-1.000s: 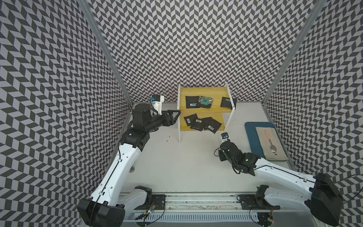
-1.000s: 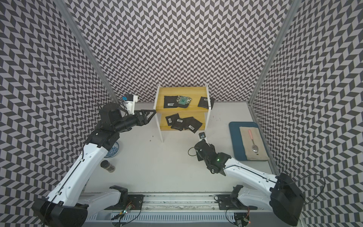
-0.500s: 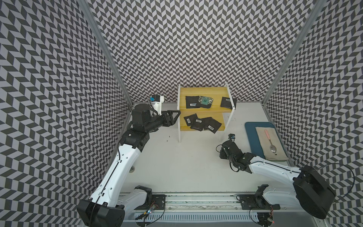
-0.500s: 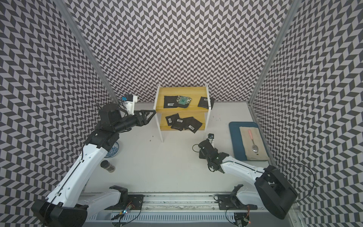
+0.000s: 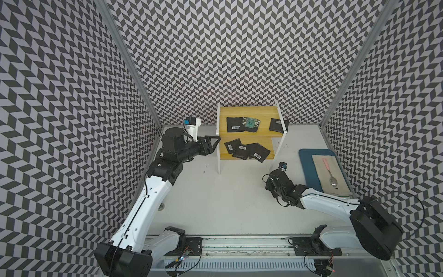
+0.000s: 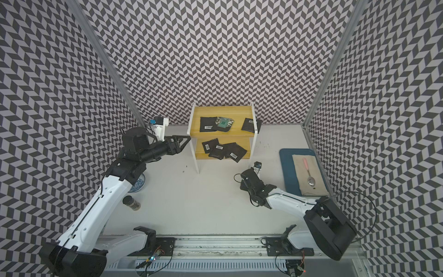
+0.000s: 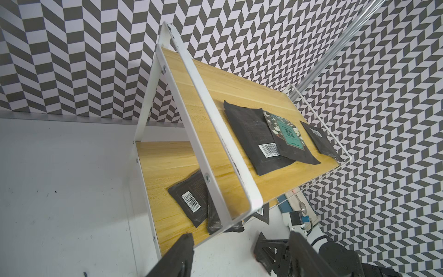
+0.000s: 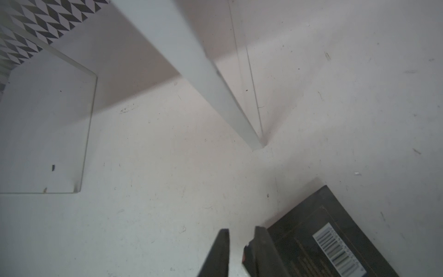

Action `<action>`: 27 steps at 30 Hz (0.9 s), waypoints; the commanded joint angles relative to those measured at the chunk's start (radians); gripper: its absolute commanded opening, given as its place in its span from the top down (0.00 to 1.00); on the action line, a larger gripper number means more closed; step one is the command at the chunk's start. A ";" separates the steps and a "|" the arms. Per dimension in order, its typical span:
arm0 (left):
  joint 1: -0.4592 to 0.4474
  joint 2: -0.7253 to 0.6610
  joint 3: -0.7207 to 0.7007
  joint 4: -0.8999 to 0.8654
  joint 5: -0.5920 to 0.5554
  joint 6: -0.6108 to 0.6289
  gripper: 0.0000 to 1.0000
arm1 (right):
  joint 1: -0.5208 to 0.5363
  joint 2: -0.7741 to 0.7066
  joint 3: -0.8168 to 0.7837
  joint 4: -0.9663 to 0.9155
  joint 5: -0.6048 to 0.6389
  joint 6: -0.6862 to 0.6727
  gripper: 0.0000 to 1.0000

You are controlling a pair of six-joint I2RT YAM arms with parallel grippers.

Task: Remove the tea bags from the shelf
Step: Place the tea bag at the center of the board.

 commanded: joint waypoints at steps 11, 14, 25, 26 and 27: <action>0.000 -0.014 0.002 0.012 -0.002 0.016 0.33 | -0.007 -0.111 0.043 -0.031 -0.073 -0.085 0.64; 0.000 -0.013 0.008 0.017 -0.004 0.016 0.33 | -0.005 -0.198 0.038 -0.066 -0.086 -0.127 0.60; 0.000 0.008 0.046 0.029 -0.001 0.007 0.32 | -0.011 -0.487 0.131 -0.182 -0.112 -0.241 0.36; 0.000 0.010 0.049 0.029 -0.003 0.005 0.32 | -0.016 -0.496 0.159 -0.198 -0.125 -0.239 0.35; 0.000 0.012 0.053 0.032 -0.003 0.004 0.32 | -0.027 -0.502 0.192 -0.213 -0.150 -0.241 0.34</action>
